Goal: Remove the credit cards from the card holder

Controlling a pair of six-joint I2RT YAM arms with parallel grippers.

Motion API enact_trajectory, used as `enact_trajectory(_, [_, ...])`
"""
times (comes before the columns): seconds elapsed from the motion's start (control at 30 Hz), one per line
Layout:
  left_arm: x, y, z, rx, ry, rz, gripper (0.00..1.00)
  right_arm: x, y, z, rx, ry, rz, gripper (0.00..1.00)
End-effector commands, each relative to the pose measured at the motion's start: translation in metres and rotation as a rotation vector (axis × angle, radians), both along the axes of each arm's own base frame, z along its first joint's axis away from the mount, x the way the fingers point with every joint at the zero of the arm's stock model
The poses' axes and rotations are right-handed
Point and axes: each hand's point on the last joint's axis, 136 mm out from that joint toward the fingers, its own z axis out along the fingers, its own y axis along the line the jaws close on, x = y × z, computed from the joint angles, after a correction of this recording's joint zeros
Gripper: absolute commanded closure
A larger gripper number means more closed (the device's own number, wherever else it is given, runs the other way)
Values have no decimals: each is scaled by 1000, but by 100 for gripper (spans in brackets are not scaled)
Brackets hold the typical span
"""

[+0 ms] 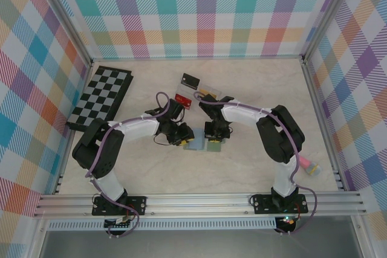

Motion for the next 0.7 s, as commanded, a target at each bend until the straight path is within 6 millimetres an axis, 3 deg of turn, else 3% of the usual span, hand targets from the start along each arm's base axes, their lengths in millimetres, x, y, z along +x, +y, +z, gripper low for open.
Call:
enact_trajectory(0.0, [8, -5, 8, -21, -27, -16, 71, -5, -3, -10, -8, 36, 5, 92])
enact_trajectory(0.33, [8, -6, 5, -18, -16, -22, 67, -6, -2, -12, -9, 39, 7, 92])
enact_trajectory(0.5, [14, 15, 15, 104, -78, -12, 65, -6, -3, -12, -11, 40, 8, 92])
enact_trajectory(0.67, [14, 5, 23, 43, -89, -32, 66, -6, -3, -12, -12, 38, 9, 92])
